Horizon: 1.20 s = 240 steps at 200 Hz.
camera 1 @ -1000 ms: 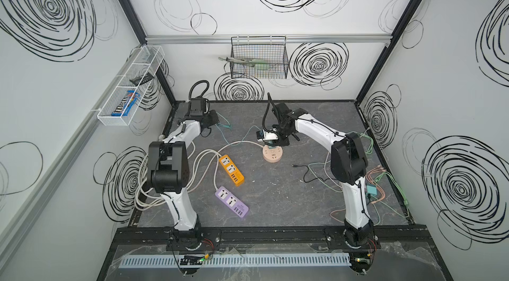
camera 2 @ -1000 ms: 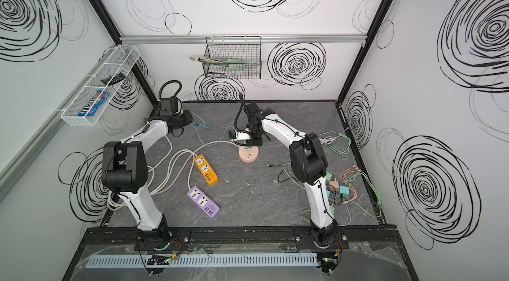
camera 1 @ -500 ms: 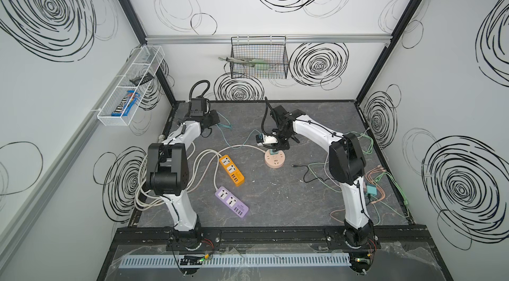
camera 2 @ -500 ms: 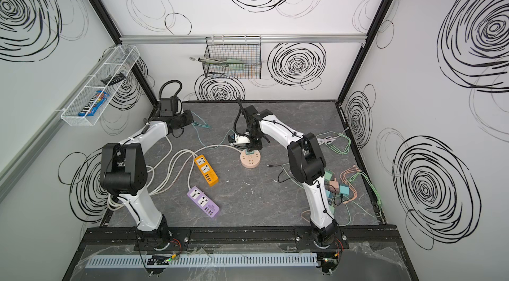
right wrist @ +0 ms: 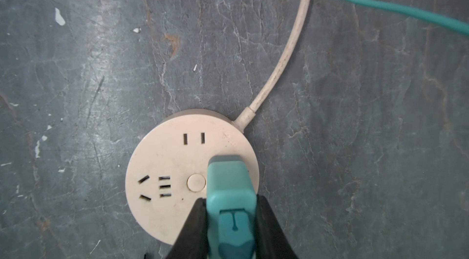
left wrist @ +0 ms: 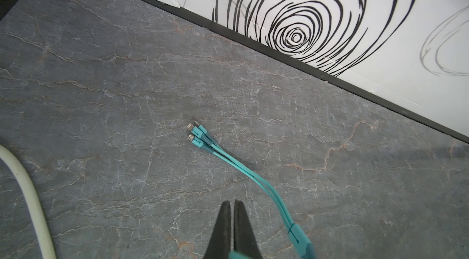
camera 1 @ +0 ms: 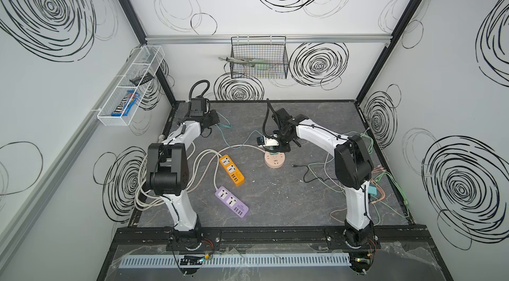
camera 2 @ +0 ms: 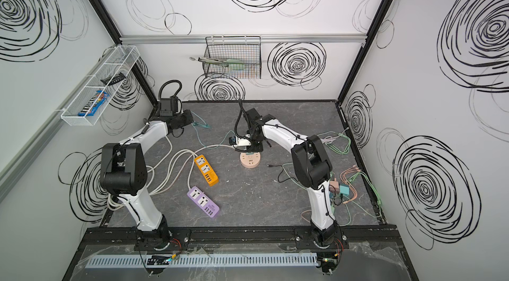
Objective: Insert the plug
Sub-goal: 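Lower the teal adapter with the right gripper onto the socket's two-pin outlet, then open the right gripper and lift it off the plugged teal adapter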
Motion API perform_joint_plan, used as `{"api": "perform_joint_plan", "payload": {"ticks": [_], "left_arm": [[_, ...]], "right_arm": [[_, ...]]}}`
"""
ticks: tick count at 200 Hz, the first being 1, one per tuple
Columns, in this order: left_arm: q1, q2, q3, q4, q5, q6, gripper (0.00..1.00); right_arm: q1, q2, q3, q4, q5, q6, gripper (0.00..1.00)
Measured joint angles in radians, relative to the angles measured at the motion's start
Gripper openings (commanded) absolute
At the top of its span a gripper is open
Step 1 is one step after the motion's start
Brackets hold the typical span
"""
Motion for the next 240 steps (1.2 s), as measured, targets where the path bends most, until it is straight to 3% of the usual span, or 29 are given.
{"api": "perform_joint_plan", "payload": {"ticks": [46,68,85,123,127,131,133,199,214,240], "left_arm": [[0.039,0.022,0.105,-0.012,-0.014,-0.003,0.0],[0.048,0.04,0.155,-0.011,-0.018,-0.003,0.0],[0.048,0.068,0.182,-0.012,-0.018,-0.003,0.0],[0.045,0.121,0.194,-0.035,-0.026,-0.003,0.0],[0.045,0.123,0.194,-0.035,-0.027,-0.003,0.0],[0.045,0.126,0.194,-0.036,-0.029,-0.003,0.0],[0.045,0.127,0.194,-0.036,-0.031,-0.003,0.0],[0.046,0.179,0.323,-0.091,-0.105,-0.003,0.02],[0.046,0.195,0.37,-0.104,-0.146,-0.005,0.29],[0.048,0.206,0.418,-0.14,-0.2,-0.011,0.46]], "right_arm": [[-0.03,0.13,0.243,-0.101,-0.015,-0.026,0.0],[-0.049,0.202,0.362,-0.127,-0.035,-0.047,0.09],[-0.056,0.228,0.409,-0.153,-0.055,-0.057,0.29],[-0.07,0.262,0.417,-0.143,-0.042,-0.04,0.64],[-0.073,0.264,0.41,-0.139,-0.036,-0.028,0.7],[-0.078,0.265,0.401,-0.134,-0.03,-0.028,0.94],[-0.08,0.265,0.396,-0.134,-0.028,-0.02,1.0],[-0.162,0.028,0.121,0.0,0.007,0.081,0.97],[-0.177,-0.068,0.029,0.064,0.006,0.129,0.97],[-0.195,-0.261,-0.158,0.197,-0.007,0.211,0.97]]}}
